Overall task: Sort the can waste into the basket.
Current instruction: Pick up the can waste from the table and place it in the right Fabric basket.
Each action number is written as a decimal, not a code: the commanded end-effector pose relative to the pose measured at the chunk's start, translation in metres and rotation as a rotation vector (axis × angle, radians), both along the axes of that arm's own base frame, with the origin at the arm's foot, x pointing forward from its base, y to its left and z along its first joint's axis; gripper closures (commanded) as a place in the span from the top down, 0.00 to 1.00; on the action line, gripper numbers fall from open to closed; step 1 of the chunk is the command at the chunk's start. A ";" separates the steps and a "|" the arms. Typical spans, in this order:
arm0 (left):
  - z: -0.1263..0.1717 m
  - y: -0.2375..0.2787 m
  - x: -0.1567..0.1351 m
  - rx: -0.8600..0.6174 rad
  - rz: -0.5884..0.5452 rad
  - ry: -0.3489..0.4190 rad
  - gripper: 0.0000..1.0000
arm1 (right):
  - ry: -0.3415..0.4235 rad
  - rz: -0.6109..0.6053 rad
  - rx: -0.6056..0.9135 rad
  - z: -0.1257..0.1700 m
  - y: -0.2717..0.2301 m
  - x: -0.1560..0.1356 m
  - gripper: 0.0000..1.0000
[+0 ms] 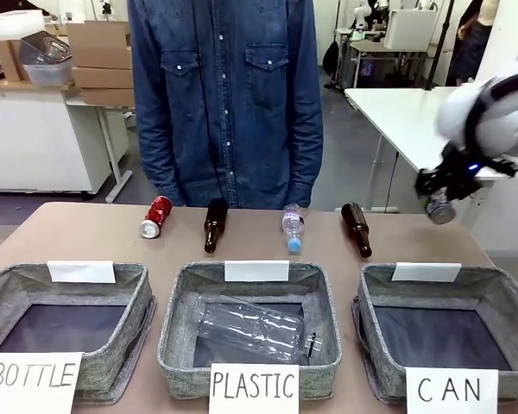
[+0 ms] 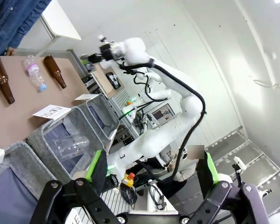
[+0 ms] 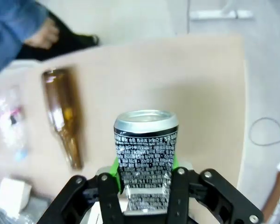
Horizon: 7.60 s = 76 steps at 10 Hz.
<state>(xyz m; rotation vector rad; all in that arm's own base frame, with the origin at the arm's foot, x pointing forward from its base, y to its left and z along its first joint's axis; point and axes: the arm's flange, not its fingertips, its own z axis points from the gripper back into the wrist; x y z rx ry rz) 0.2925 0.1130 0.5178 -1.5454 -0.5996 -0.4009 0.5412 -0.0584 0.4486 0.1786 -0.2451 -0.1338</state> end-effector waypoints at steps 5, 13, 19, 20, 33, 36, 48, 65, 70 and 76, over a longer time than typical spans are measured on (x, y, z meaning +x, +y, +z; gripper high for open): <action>0.002 0.000 -0.001 0.001 -0.010 -0.019 1.00 | 0.081 0.561 0.159 0.070 0.005 -0.212 0.34; 0.002 0.000 -0.001 0.001 -0.010 -0.019 1.00 | 0.097 0.958 0.150 0.063 0.022 -0.259 0.34; 0.002 0.000 -0.001 0.001 -0.010 -0.019 1.00 | 0.047 0.938 0.111 0.060 0.022 -0.259 1.00; 0.002 0.000 -0.001 0.001 -0.010 -0.019 1.00 | 0.041 0.939 0.111 0.061 0.023 -0.259 1.00; 0.002 0.000 -0.001 0.001 -0.010 -0.019 1.00 | -0.130 0.702 1.312 0.102 -0.048 -0.210 1.00; 0.002 0.000 -0.001 0.001 -0.010 -0.019 1.00 | -0.130 0.702 1.312 0.102 -0.048 -0.210 1.00; 0.061 0.067 -0.053 0.337 0.209 -0.077 1.00 | -0.130 0.702 1.312 0.102 -0.048 -0.210 1.00; 0.032 -0.076 0.079 1.278 0.062 -0.117 1.00 | -0.130 0.702 1.312 0.102 -0.048 -0.210 1.00; 0.029 -0.108 0.078 1.255 0.049 -0.180 1.00 | -0.130 0.702 1.312 0.102 -0.048 -0.210 1.00; -0.033 -0.162 0.194 1.247 0.328 0.132 1.00 | -0.130 0.702 1.312 0.102 -0.048 -0.210 1.00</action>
